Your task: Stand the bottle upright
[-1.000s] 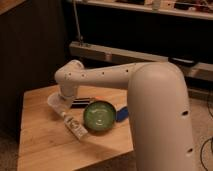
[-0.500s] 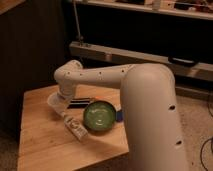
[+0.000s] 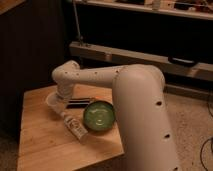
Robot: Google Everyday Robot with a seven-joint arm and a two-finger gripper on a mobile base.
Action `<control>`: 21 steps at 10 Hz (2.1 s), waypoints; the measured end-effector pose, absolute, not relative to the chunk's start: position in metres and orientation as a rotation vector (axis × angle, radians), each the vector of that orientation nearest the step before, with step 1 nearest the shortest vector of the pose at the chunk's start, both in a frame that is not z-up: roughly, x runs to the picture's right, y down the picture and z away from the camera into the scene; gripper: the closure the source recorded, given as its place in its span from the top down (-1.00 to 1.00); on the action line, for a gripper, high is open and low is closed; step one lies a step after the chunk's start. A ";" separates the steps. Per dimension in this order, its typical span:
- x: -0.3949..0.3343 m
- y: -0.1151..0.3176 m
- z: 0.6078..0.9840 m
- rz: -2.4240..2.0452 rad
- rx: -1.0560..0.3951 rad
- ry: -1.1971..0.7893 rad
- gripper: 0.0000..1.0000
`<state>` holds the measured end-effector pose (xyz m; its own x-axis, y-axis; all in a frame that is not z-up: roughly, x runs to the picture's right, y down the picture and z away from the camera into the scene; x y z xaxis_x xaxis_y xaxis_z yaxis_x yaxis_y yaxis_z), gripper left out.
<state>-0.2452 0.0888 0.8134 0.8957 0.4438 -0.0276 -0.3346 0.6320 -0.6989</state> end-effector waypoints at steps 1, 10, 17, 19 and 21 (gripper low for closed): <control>-0.248 0.089 0.816 0.447 -0.772 -0.158 -1.00; -0.287 0.073 0.825 0.367 -0.793 -0.056 -0.81; -0.227 0.084 0.792 0.355 -0.804 0.126 0.56; -0.224 0.089 0.788 0.331 -0.804 0.162 0.60; -0.223 0.092 0.788 0.323 -0.808 0.174 0.60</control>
<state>-0.2230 0.0922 0.7880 0.9370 0.2163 -0.2742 -0.3479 0.6454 -0.6800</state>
